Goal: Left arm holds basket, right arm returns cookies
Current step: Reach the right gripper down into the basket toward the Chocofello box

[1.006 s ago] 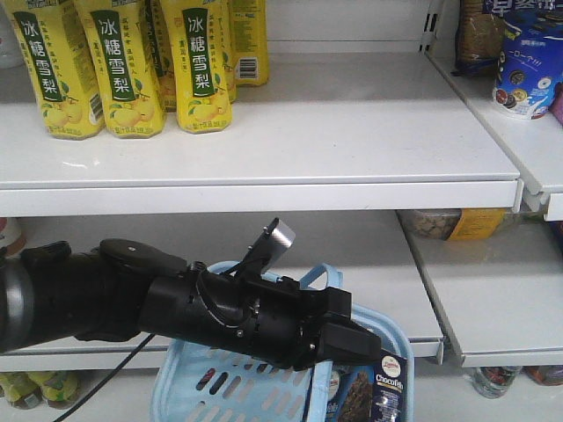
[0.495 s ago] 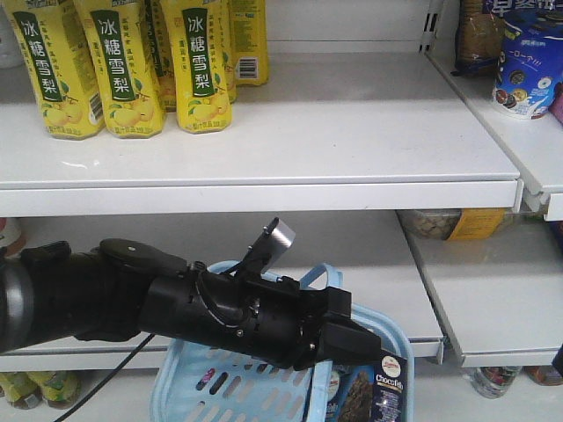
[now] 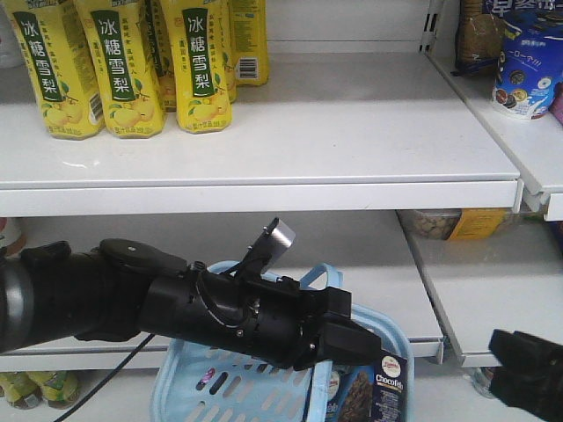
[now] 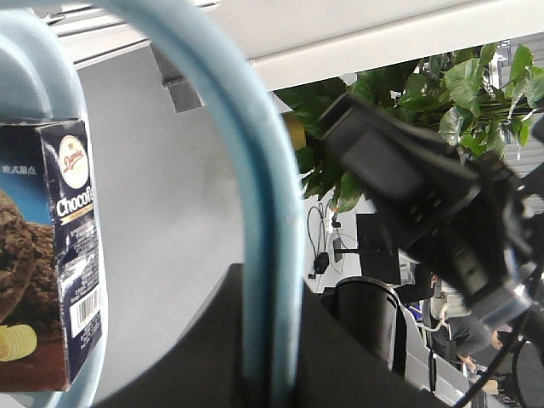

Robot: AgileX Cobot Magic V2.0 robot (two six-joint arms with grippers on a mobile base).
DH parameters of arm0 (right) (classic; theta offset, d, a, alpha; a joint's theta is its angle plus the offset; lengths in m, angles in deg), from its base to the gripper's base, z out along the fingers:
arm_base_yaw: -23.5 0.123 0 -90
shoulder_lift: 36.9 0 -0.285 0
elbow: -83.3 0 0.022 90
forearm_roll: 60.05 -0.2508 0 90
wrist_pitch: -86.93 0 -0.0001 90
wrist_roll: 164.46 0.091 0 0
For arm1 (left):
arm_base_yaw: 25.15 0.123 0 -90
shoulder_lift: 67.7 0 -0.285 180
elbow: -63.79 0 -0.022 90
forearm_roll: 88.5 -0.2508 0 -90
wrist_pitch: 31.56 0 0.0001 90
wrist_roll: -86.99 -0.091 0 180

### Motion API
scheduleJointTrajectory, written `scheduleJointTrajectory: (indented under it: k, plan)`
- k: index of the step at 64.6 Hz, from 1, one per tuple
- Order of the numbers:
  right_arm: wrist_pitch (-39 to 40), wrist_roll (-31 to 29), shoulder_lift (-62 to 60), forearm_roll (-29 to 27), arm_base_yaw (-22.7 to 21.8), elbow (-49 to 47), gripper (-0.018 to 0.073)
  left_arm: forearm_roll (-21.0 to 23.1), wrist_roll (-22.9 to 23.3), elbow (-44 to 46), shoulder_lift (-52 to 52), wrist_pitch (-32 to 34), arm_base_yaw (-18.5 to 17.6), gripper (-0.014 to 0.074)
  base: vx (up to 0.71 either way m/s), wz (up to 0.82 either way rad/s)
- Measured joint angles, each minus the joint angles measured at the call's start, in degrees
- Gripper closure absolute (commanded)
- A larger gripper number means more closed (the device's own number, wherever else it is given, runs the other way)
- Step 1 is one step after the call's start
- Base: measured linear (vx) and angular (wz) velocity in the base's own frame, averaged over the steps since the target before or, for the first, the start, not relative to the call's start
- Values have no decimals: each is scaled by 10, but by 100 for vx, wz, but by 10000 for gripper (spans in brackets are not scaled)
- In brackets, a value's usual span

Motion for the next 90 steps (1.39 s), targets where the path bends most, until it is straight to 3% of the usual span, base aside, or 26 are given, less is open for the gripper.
scheduleJointTrajectory:
  k: [20,46,59,90]
  plan:
    - [-21,-10,79,-119,97,0,125,0,0,0,0,0,0,603,0,0]
    - [-12,-88,216,-226,167,-16,119,0,0,0,0,0,0,603,0,0]
    - [8,-113,263,-263,173,-41,119,0,0,0,0,0,0,603,0,0]
    - [48,-115,344,-274,173,-47,119,0,0,0,0,0,0,603,0,0]
